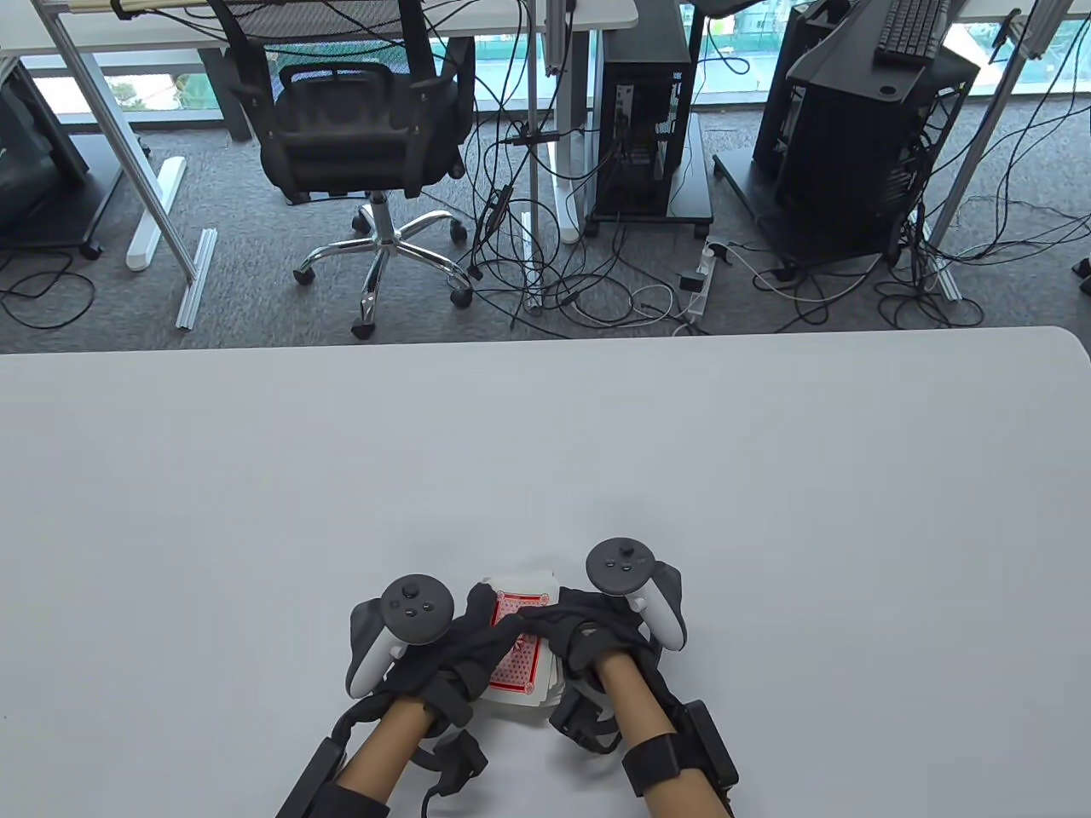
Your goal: Playing card suit sorting
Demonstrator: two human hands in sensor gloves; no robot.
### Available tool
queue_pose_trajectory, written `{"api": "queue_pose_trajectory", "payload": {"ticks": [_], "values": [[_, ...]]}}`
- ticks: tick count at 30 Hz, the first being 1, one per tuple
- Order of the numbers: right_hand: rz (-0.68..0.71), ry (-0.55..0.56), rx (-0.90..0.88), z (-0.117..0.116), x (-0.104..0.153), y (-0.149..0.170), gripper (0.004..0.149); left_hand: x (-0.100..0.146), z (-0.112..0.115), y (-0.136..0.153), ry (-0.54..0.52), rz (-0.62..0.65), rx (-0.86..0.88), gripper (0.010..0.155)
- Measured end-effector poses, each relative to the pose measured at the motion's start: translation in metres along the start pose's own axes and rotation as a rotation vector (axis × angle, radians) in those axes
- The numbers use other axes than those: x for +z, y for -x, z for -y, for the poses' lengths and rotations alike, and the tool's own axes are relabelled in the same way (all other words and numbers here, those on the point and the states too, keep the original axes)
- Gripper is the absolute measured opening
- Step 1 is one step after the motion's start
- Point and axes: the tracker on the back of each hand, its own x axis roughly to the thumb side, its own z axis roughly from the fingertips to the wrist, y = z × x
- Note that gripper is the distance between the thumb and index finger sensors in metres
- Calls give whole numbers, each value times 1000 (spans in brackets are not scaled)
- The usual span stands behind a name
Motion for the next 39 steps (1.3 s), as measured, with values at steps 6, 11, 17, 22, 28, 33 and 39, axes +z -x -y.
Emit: {"api": "queue_pose_trajectory", "payload": {"ticks": [6,11,17,22,28,33,39], "values": [[67,23,-5,-5,3,-9,66,1,0,2,0,12,26,79],[115,-49,-303,-15,-2,2,66,2,0,3,3,19,42,80],[166,97,-206,-6,7,-13,62,1,-5,2,80,70,139,79],[286,261,-98,21,32,-43,61,16,-25,-16,-6,218,331,77],[420,382,137,31,69,-84,61,24,-24,-35,222,362,669,89],[514,370,130,27,80,-92,76,23,-13,-34,288,457,796,99],[550,321,70,26,84,-93,65,18,-6,-22,256,485,906,101]]}}
